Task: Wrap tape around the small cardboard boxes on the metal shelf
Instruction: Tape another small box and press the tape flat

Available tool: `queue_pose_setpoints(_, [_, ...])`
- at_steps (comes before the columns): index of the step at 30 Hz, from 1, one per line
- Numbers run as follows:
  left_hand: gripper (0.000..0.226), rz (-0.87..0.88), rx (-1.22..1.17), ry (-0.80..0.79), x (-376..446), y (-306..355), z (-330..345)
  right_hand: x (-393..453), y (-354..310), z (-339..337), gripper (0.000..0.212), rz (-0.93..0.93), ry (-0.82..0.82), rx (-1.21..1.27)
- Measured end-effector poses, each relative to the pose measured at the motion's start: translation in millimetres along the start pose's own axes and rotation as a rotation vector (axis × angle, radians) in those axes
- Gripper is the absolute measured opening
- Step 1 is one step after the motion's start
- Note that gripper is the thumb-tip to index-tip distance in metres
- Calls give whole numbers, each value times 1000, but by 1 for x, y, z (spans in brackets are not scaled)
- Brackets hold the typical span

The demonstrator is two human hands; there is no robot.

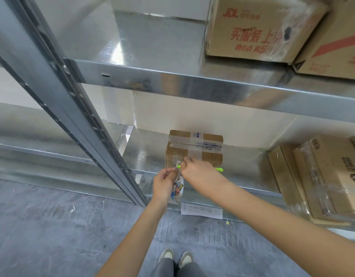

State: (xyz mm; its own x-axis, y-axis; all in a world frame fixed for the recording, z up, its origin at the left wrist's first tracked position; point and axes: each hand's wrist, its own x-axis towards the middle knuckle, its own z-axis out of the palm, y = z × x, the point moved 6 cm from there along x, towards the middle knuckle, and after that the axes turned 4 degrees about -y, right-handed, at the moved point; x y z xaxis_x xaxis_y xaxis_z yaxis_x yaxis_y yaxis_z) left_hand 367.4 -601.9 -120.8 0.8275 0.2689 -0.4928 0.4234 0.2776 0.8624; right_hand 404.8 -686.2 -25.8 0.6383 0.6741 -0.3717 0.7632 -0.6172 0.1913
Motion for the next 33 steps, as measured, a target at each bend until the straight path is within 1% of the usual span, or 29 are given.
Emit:
queue_pose_setpoints(4, [9,7,5,-2,0,0,1,0,-4,1,34,-4,7,-63])
queue_pose_setpoints(7, [7,17,-12,2,0,0,4,2,-6,6,34,24,-50,-49])
queue_pose_setpoints(11, [6,18,-11,13,0,-1,2,1,-6,5,34,16,-43,-53])
queue_pose_setpoints(19, [5,66,65,12,-3,2,-1,-1,-9,5,37,-7,-44,-75])
queue_pose_setpoints(22, [6,53,80,66,-6,-1,-6,-1,-6,6,38,6,-107,-99])
queue_pose_setpoints(24, [8,30,83,99,-8,-5,-16,0,-3,5,39,9,-116,-78])
queue_pose_setpoints(27, [8,32,80,109,-10,-9,-29,-1,4,0,45,-4,-73,-9])
queue_pose_setpoints(31, [9,104,77,145,-9,3,-45,-10,14,-7,52,13,14,74])
queue_pose_setpoints(32, [8,128,88,152,-8,7,-48,-15,17,-9,56,21,49,120])
queue_pose_setpoints(33, [9,159,114,159,-6,13,-53,-22,20,-13,58,25,118,178])
